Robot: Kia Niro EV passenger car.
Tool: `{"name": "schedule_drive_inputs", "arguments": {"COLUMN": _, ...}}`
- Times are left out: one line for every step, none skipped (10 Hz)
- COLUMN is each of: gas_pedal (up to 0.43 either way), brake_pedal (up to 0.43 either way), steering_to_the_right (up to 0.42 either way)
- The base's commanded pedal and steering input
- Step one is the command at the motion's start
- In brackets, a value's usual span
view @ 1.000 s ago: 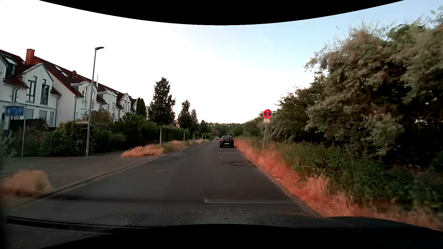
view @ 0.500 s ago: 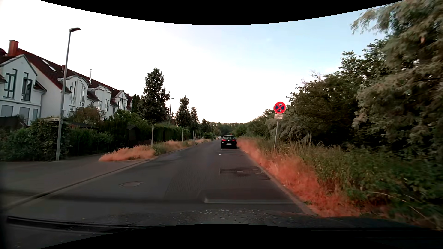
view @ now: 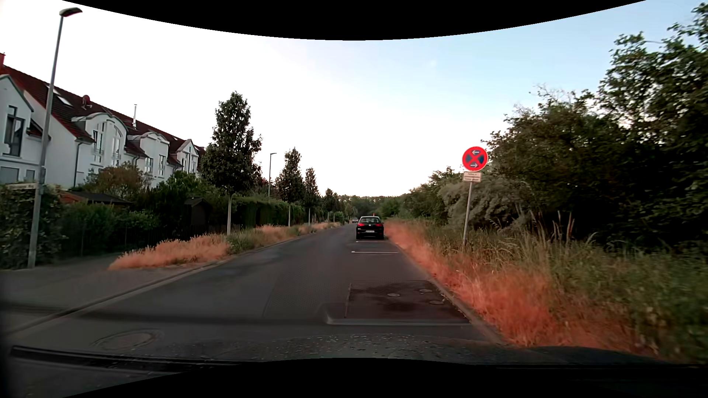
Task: Follow the waypoints while adhering to traffic rules and regulations
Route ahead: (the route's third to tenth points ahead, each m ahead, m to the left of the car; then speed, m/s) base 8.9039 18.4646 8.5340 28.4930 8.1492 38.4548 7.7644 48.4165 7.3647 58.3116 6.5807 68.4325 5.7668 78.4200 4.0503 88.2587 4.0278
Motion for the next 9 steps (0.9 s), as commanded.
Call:
{"name": "schedule_drive_inputs", "arguments": {"gas_pedal": 0.000, "brake_pedal": 0.220, "steering_to_the_right": -0.069}}
{"name": "schedule_drive_inputs", "arguments": {"gas_pedal": 0.000, "brake_pedal": 0.213, "steering_to_the_right": -0.088}}
{"name": "schedule_drive_inputs", "arguments": {"gas_pedal": 0.000, "brake_pedal": 0.207, "steering_to_the_right": -0.107}}
{"name": "schedule_drive_inputs", "arguments": {"gas_pedal": 0.000, "brake_pedal": 0.201, "steering_to_the_right": -0.134}}
{"name": "schedule_drive_inputs", "arguments": {"gas_pedal": 0.000, "brake_pedal": 0.201, "steering_to_the_right": -0.160}}
{"name": "schedule_drive_inputs", "arguments": {"gas_pedal": 0.000, "brake_pedal": 0.195, "steering_to_the_right": -0.194}}
{"name": "schedule_drive_inputs", "arguments": {"gas_pedal": 0.000, "brake_pedal": 0.189, "steering_to_the_right": -0.232}}
{"name": "schedule_drive_inputs", "arguments": {"gas_pedal": 0.000, "brake_pedal": 0.183, "steering_to_the_right": -0.289}}
{"name": "schedule_drive_inputs", "arguments": {"gas_pedal": 0.000, "brake_pedal": 0.177, "steering_to_the_right": -0.348}}
